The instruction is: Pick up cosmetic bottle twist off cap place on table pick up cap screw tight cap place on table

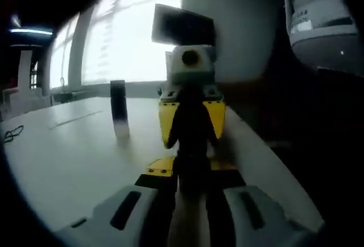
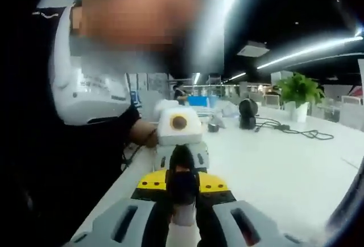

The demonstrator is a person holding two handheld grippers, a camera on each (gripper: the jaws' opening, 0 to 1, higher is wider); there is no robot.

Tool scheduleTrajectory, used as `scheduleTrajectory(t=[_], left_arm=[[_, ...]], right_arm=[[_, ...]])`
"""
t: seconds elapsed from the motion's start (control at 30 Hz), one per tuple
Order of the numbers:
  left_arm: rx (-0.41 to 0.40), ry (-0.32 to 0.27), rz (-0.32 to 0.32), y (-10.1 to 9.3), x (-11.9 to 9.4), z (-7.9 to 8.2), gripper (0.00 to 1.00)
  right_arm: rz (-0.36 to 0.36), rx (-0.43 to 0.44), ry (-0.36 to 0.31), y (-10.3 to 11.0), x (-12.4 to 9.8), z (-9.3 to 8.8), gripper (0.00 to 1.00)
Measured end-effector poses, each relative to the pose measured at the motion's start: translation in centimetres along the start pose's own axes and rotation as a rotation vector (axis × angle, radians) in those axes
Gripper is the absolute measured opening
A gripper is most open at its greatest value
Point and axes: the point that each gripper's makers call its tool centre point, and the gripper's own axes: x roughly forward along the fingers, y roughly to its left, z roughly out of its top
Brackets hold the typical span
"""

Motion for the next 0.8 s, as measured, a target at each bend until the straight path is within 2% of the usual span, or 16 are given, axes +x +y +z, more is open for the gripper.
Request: scheduleTrajectory(t=[0.17, 0.27, 0.3, 0.4, 0.53, 0.6, 0.67, 0.73, 0.8], left_arm=[[0.047, -0.002, -0.038, -0.6, 0.0, -0.1, 0.09], [0.037, 0.005, -0.042, -0.8, 0.0, -0.2, 0.09], [-0.007, 0.019, -0.026, -0.7, 0.0, -0.4, 0.08], [-0.003, 0.021, -0.025, -0.6, 0.0, -0.2, 0.07], [0.043, 0.014, -0.051, -1.2, 0.0, -0.1, 0.07], [0.032, 0.015, -0.047, -1.1, 0.0, -0.1, 0.07], [0.018, 0.016, -0.044, -1.0, -0.1, -0.1, 0.07], [0.0, 0.016, -0.031, -0.8, -0.1, -0.1, 0.07], [-0.003, 0.017, -0.024, -0.6, -0.1, -0.1, 0.07]], right_arm=[[0.062, -0.037, 0.027, 0.8, 0.3, 0.0, 0.11], [0.078, -0.036, 0.029, 0.7, 0.0, 0.0, 0.11], [0.077, -0.033, 0.03, 0.7, 0.0, 0.0, 0.11], [0.069, -0.018, 0.031, 0.4, -0.1, 0.0, 0.11], [0.113, -0.007, 0.045, 0.8, 0.2, -0.5, 0.16], [0.141, -0.026, 0.024, 1.1, 0.5, -0.2, 0.12], [0.139, -0.037, 0.014, 1.0, 0.6, -0.2, 0.11], [0.117, 0.0, -0.007, 0.6, 0.7, -0.1, 0.11], [0.1, -0.015, -0.014, 0.4, 0.7, 0.0, 0.1]])
